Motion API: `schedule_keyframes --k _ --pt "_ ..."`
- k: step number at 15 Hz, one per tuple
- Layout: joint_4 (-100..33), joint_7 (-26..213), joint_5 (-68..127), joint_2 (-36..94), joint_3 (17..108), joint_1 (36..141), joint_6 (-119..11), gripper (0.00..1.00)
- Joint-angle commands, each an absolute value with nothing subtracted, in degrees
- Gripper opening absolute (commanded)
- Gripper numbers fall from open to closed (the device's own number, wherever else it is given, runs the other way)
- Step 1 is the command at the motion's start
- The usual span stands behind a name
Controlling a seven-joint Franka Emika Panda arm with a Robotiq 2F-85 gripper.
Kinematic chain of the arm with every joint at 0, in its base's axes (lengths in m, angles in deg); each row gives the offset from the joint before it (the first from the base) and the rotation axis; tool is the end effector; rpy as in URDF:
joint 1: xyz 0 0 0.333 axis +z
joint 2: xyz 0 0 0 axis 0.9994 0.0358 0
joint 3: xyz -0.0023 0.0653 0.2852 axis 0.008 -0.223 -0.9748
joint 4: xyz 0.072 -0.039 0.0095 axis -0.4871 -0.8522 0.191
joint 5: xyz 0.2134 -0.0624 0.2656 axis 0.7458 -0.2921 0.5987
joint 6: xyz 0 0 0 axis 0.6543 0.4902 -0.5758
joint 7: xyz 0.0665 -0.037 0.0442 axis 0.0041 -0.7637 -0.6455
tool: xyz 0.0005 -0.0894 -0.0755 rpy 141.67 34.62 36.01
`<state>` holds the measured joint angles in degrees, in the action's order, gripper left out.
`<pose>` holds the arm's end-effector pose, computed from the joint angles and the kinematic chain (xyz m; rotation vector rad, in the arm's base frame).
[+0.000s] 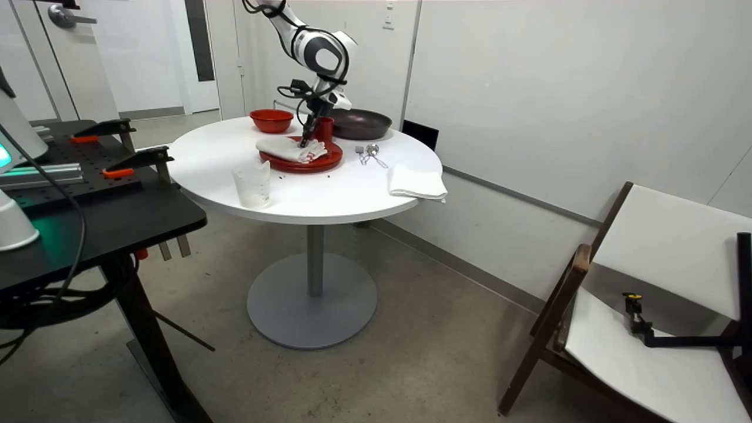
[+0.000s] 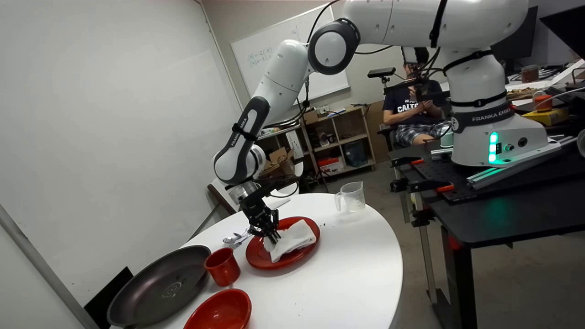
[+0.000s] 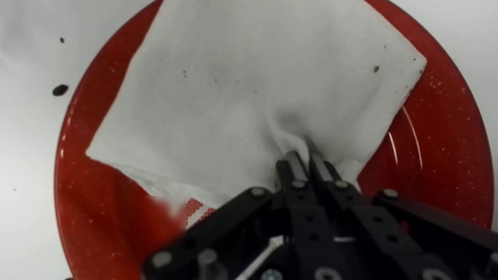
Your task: Use the white towel on the left to wipe the red plate, place the towel back on the left side of the table
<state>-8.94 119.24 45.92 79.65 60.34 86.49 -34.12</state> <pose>0.6420 -0.0132 0.0551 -2.8181 1.0367 0.5725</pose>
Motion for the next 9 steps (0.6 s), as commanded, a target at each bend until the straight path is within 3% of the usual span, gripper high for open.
schedule_keyframes --k 1,9 --pt "-6.92 116.86 48.62 80.9 58.66 84.95 -32.27 0.03" --pt "-9.02 113.7 50.04 78.27 57.85 84.86 -33.38 0.03"
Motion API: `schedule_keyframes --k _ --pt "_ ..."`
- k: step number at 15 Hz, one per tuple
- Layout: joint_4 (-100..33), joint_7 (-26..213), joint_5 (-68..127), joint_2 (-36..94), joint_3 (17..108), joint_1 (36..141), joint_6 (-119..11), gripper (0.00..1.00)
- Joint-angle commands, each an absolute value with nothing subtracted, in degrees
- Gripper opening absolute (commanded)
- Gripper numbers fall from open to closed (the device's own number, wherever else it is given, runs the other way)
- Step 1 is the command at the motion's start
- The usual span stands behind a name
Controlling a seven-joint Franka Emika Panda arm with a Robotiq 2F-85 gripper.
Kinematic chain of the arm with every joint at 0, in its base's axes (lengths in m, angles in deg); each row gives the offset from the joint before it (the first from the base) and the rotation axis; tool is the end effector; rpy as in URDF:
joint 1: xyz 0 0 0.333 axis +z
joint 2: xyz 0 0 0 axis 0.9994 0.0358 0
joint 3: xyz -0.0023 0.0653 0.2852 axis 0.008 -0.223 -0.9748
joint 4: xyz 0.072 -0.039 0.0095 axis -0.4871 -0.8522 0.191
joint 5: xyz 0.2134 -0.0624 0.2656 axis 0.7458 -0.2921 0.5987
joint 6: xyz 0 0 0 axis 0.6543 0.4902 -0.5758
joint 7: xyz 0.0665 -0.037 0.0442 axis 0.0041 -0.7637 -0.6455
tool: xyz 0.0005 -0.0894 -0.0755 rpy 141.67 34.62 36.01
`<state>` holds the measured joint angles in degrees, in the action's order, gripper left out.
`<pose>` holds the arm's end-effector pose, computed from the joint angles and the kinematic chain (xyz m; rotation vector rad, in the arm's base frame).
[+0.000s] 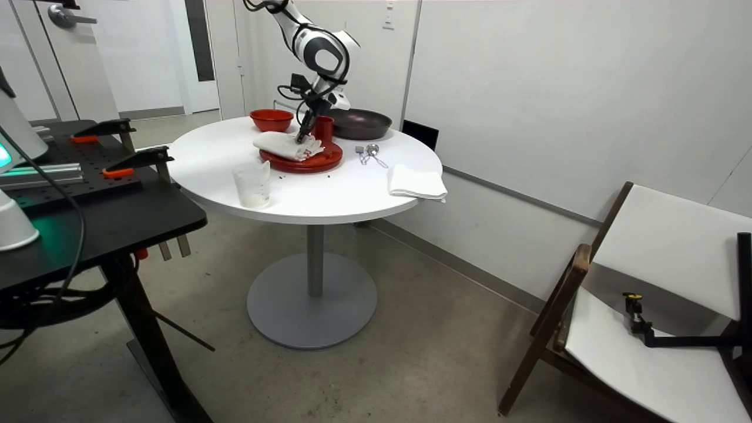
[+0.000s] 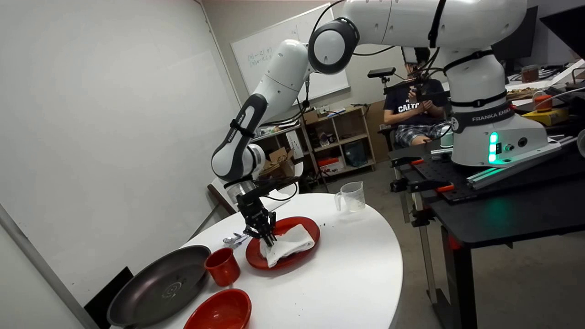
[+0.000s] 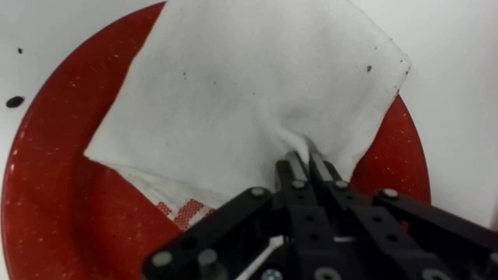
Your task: Use the white towel on the left to wipe the red plate, place the towel back on the left side of the table
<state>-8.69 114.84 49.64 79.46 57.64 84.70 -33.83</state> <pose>0.6451 -0.0049 0.0601 -2.7283 0.9500 0.5749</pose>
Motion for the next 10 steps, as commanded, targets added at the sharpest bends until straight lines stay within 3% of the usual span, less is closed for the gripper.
schedule_keyframes --k 1,10 --pt "-9.75 114.65 48.84 77.69 59.04 85.8 -33.94 0.03" --pt "-19.7 112.74 38.84 67.84 62.52 92.1 -34.89 0.03"
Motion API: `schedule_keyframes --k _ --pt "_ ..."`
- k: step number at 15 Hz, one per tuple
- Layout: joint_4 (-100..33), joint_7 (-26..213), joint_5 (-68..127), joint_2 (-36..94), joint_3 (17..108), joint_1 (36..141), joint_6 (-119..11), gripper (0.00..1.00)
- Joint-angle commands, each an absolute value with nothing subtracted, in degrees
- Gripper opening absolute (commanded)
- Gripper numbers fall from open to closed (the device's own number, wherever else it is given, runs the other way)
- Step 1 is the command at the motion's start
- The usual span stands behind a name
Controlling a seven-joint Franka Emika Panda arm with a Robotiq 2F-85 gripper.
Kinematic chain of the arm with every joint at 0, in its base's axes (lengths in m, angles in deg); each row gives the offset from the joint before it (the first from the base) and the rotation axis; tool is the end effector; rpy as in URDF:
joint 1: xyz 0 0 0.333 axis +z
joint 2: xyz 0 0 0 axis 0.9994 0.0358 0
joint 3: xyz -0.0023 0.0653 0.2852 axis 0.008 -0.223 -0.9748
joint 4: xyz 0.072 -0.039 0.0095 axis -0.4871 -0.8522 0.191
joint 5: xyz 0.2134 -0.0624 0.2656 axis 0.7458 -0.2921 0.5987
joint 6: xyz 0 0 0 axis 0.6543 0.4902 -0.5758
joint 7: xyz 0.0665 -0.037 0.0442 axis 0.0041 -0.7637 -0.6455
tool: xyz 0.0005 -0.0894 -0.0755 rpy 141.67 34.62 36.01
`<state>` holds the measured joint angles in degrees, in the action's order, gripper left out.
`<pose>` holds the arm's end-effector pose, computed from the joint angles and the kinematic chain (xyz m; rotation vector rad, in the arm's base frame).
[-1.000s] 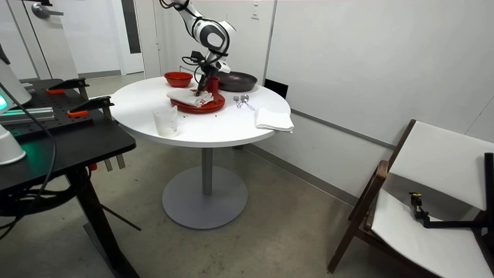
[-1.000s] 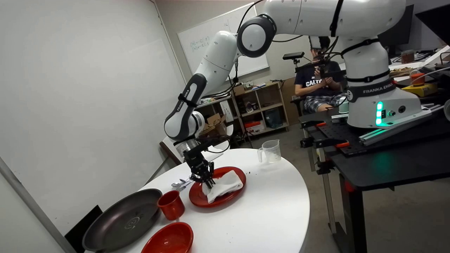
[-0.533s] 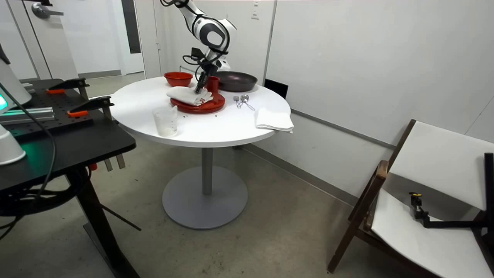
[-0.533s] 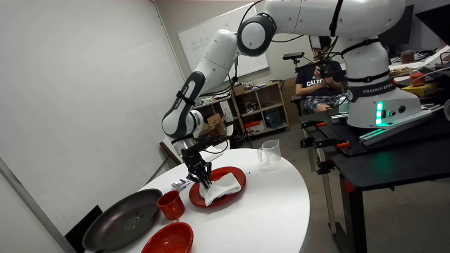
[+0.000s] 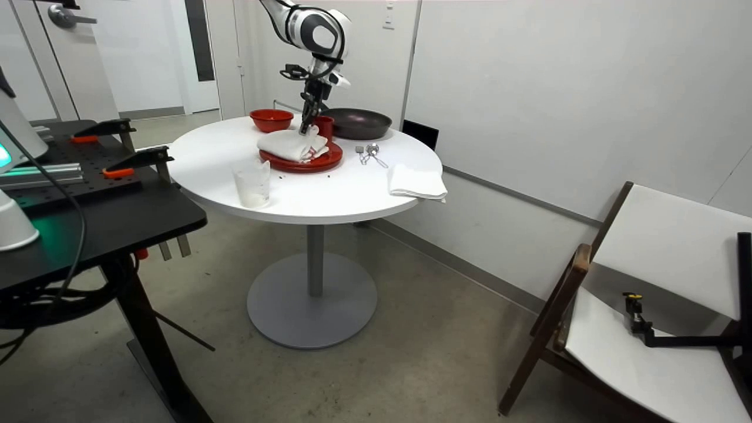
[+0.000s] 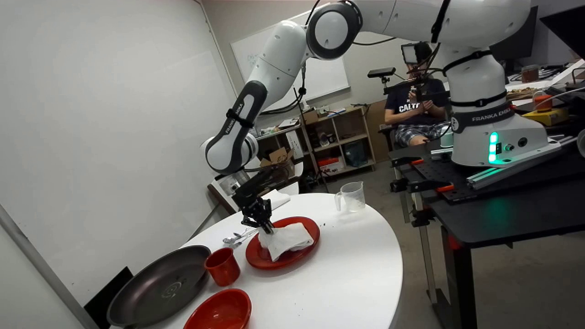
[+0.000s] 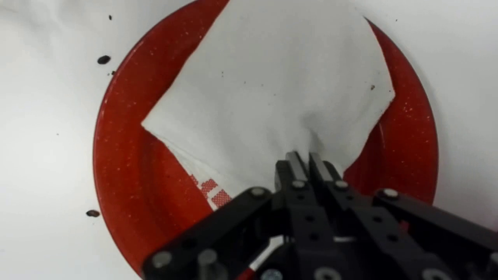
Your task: Use the white towel on the left to wipe the red plate, place the towel back on the left side of the table
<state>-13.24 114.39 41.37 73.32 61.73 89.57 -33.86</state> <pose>0.6456 0.0032 0.0997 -2.9715 0.8138 0.5073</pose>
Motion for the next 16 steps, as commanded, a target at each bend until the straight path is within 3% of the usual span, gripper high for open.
schedule_keyframes --k 1,16 --pt "-20.81 112.22 37.95 66.74 62.29 92.83 -34.7 0.03" --pt "-33.84 100.72 30.66 56.59 57.57 100.01 -40.15 0.03"
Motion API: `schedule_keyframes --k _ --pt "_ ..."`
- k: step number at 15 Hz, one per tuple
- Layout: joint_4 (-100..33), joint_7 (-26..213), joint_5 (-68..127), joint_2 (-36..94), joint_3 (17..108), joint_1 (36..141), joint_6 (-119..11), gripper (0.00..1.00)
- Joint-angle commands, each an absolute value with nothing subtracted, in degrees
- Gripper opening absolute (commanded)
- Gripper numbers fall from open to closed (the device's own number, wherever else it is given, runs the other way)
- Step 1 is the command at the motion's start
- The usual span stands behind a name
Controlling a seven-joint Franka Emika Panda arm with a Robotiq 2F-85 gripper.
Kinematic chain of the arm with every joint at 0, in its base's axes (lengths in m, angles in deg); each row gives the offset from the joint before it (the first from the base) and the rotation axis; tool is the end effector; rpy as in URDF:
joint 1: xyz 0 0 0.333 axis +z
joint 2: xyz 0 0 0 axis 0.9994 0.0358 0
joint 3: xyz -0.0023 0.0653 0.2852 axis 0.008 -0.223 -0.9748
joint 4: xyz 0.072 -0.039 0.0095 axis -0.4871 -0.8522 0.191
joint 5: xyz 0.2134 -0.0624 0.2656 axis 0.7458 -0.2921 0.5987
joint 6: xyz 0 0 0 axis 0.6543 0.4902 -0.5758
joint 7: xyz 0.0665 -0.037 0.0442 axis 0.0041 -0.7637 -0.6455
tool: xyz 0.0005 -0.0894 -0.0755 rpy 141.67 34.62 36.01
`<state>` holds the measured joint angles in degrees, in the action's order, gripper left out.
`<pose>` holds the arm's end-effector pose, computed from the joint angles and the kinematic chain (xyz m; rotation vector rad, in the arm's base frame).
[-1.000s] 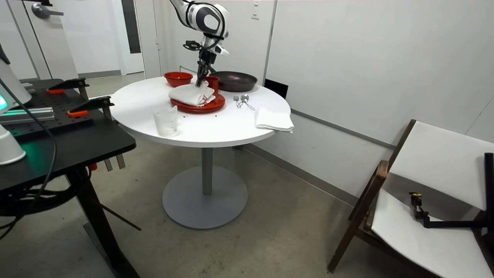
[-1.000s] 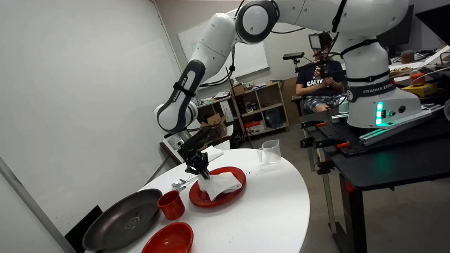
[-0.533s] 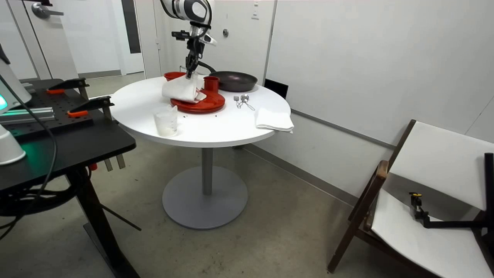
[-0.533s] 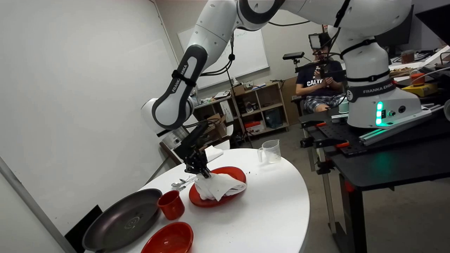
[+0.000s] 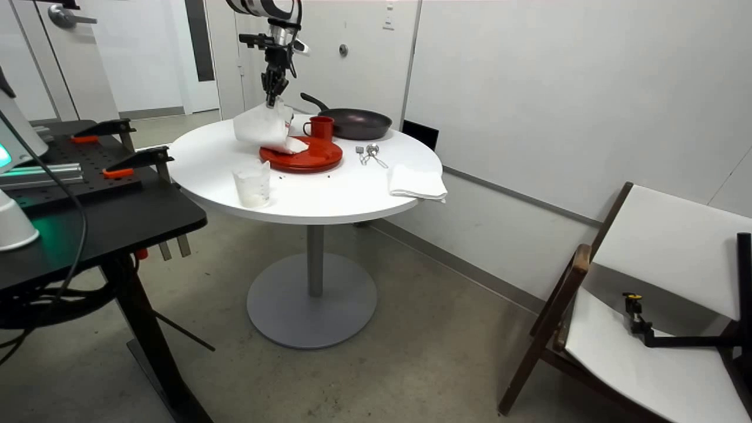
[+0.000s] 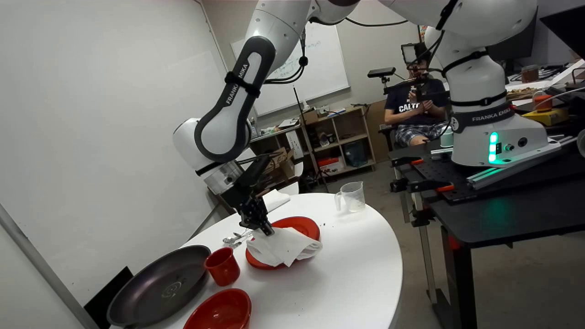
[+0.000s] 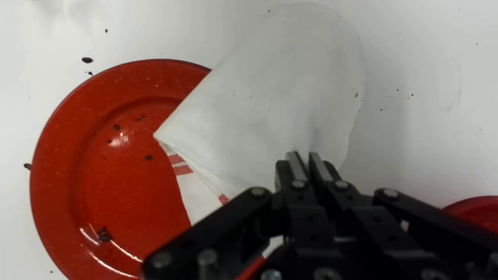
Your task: Use the white towel on the left to wipe the red plate, place the towel back on the left side of the table
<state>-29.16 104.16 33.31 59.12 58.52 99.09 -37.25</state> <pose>0.6044 0.1235 0.1615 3.0618 -0.1151 -0.4404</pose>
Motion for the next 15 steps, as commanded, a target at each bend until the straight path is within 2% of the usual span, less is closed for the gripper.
schedule_keyframes --k 1,15 --pt "-34.25 99.62 29.87 56.77 57.16 100.44 -40.06 0.03" --pt "-39.48 89.11 28.26 57.83 50.66 102.87 -36.84 0.03"
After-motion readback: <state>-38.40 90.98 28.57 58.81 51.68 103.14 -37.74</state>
